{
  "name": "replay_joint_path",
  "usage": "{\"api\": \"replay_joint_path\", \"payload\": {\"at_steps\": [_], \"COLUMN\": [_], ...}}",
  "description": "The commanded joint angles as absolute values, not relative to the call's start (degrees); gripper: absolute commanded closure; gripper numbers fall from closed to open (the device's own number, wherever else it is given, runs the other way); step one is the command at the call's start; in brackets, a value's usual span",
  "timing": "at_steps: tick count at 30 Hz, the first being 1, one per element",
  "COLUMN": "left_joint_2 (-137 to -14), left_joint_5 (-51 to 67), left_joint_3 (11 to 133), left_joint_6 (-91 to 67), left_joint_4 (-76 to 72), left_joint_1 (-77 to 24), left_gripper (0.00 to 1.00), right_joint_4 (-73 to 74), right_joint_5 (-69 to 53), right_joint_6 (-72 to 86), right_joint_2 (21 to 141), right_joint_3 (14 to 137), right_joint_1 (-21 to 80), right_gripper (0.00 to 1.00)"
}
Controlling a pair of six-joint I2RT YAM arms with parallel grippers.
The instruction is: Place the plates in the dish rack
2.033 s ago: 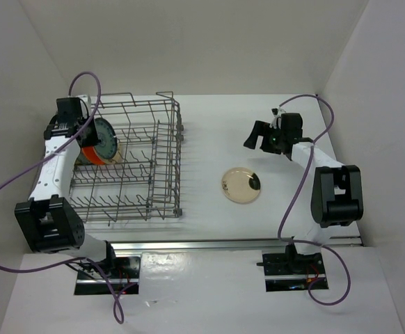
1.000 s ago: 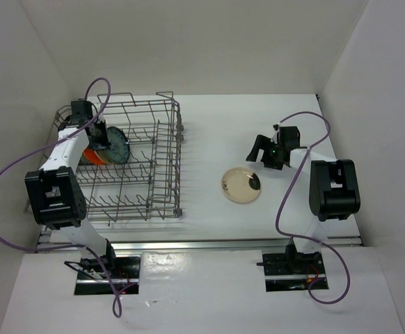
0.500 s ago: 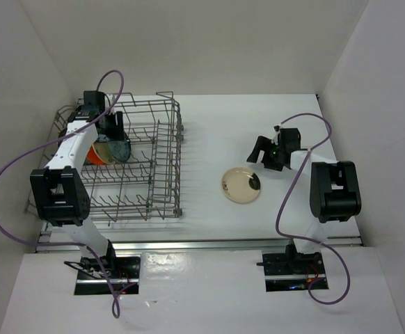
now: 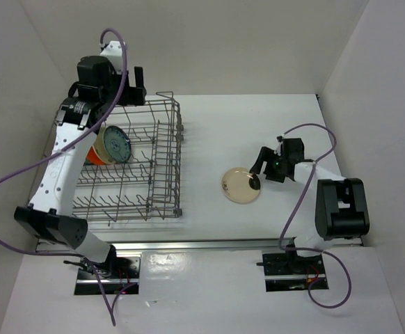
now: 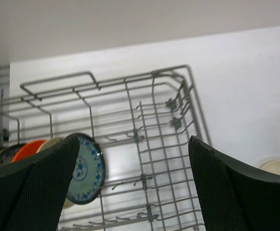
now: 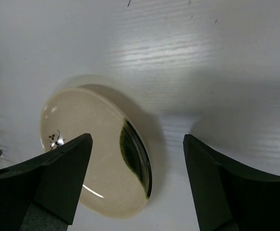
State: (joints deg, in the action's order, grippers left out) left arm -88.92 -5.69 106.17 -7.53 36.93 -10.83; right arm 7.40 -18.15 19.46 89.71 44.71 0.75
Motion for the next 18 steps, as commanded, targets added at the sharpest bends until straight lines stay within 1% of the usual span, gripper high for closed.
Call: {"api": "replay_joint_path", "payload": {"at_steps": [1, 4, 5, 8, 9, 12, 14, 15, 16, 18], "left_joint_2": [-86.48, -84.99, -84.12, -82.27, -82.27, -81.04, -81.04, -80.51, -80.51, -80.51], "left_joint_5": [0.25, 3.68, 5.52, 8.08, 8.09, 9.14, 9.14, 9.14, 9.66, 11.06], "left_joint_3": [106.44, 104.95, 104.33, 101.61, 101.60, 100.20, 99.58, 99.58, 99.58, 98.96], "left_joint_6": [-7.47, -7.47, -7.47, -8.00, -8.00, -8.00, -8.00, -8.00, -8.00, -8.53], "left_joint_4": [33.57, 31.82, 31.29, 29.44, 28.75, 28.22, 28.21, 28.21, 28.21, 26.90], "left_joint_1": [-10.99, -11.60, -11.60, -12.13, -12.13, -12.65, -12.66, -12.66, -13.18, -13.71], "left_gripper": [0.01, 0.01, 0.01, 0.01, 0.01, 0.01, 0.01, 0.01, 0.01, 0.01], "right_joint_4": [8.96, 8.96, 8.96, 8.96, 8.44, 7.30, 7.29, 6.69, 6.68, 6.15], "right_joint_5": [-20.65, -21.62, -21.62, -22.85, -23.90, -23.21, -22.68, -22.68, -22.68, -22.07], "right_joint_6": [20.56, 21.09, 21.09, 21.09, 21.09, 21.09, 21.62, 21.62, 21.62, 22.15], "right_joint_2": [84.12, 82.18, 82.18, 82.18, 83.40, 85.25, 87.18, 87.80, 88.93, 89.99], "right_joint_3": [41.33, 38.33, 38.32, 37.79, 37.79, 37.27, 37.27, 37.27, 37.27, 37.27], "right_joint_1": [0.44, 0.44, 0.44, 0.44, 0.44, 1.75, 1.76, 2.37, 2.37, 2.98], "right_gripper": [0.17, 0.25, 0.31, 0.41, 0.43, 0.43, 0.45, 0.48, 0.51, 0.66]}}
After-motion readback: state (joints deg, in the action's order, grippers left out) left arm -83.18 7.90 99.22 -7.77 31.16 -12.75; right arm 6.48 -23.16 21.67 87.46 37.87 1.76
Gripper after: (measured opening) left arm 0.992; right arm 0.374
